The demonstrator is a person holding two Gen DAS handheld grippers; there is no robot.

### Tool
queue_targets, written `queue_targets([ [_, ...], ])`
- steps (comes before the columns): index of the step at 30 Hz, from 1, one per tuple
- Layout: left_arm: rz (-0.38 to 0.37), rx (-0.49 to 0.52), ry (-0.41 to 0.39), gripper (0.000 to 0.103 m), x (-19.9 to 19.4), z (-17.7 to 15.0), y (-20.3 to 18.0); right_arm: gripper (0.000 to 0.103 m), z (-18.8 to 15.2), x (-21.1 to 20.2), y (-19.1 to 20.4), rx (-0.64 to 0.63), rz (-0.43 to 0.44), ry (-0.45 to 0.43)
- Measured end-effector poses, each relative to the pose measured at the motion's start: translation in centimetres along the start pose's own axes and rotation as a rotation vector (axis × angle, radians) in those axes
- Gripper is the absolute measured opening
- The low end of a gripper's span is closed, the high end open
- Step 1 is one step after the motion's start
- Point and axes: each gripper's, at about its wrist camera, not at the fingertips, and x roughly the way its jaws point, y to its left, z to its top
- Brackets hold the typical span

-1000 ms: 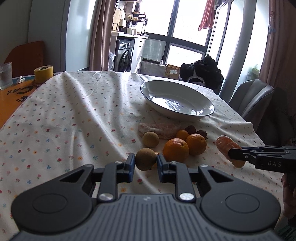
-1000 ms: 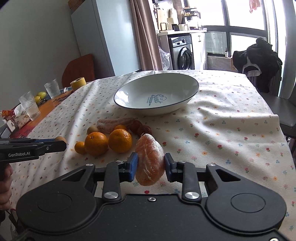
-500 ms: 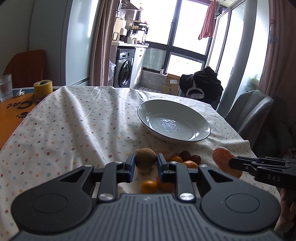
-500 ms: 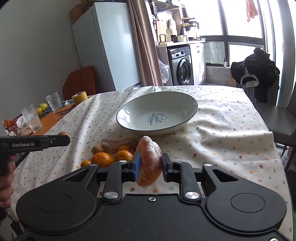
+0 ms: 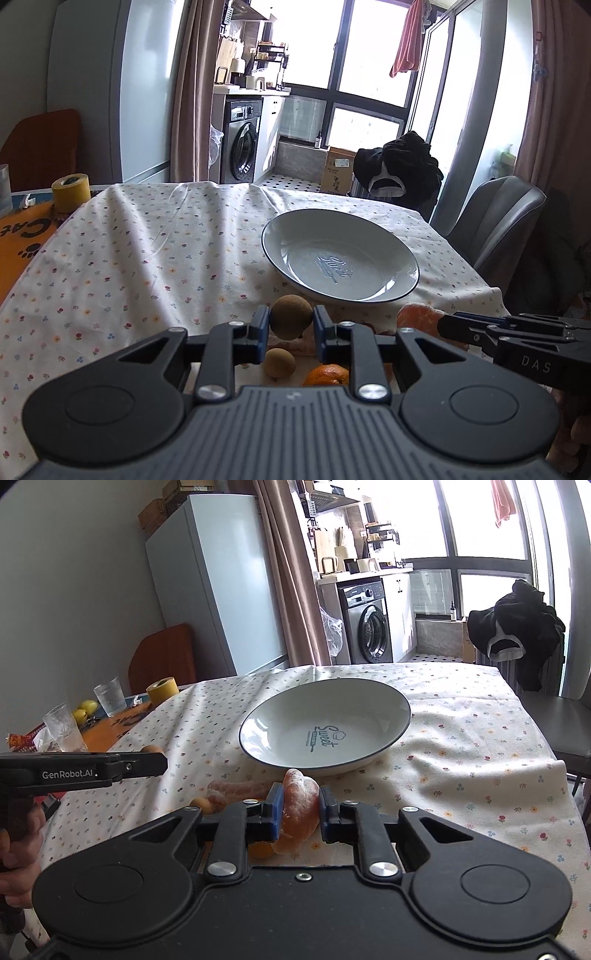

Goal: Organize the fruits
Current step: 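Carry peeled fruit into bowl with right gripper while left grasps small round fruit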

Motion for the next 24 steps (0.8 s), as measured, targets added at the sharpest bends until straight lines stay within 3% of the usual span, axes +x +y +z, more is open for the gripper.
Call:
queue_targets([
  [24, 0.010, 0.029, 0.042, 0.023, 7.5, 2.2, -1.7, 0.018, 3.3, 5.0, -1.5, 0.028, -0.045, -0.035],
])
